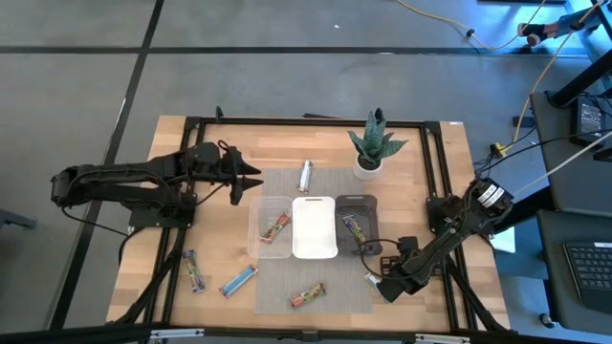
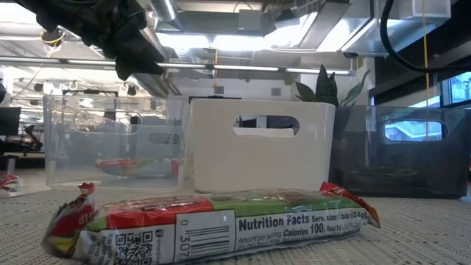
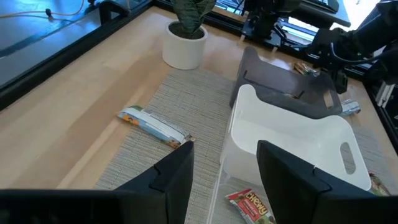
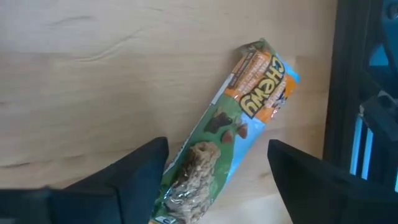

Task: Pick and place Granola Bars by type
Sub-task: Put the bottom right yellow granola bar into the white bin

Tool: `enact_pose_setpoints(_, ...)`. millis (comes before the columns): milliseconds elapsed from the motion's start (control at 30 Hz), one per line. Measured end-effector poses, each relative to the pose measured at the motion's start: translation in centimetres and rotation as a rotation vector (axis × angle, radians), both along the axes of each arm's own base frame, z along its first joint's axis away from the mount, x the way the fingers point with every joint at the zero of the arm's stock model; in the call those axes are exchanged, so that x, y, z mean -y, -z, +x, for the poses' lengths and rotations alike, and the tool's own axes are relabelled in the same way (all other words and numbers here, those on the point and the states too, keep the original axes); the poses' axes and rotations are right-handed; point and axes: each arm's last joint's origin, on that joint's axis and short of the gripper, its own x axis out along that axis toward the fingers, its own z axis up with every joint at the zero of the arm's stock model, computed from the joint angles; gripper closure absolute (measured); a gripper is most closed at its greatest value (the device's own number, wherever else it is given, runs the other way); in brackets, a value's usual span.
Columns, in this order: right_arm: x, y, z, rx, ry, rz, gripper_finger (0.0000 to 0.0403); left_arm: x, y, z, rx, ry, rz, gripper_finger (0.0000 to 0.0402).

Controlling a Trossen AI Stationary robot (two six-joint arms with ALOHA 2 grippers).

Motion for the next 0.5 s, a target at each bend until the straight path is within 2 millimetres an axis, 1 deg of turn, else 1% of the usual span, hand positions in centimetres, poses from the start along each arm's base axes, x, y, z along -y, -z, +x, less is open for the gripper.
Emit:
enact_pose_setpoints(233, -0.04, 0.23, 0.17, 0.048, -0.01, -0.028, 0.0134, 0.0, -0.02, 0.01, 0.003, 0.0, 0.001, 0.0233)
enact_pose_setpoints(500, -0.04, 0.32, 0.27, 0.068, -0.022, -0.039, 0.0171, 0.0, -0.02, 0.01, 0.002, 0.0, 0.001, 0.0231)
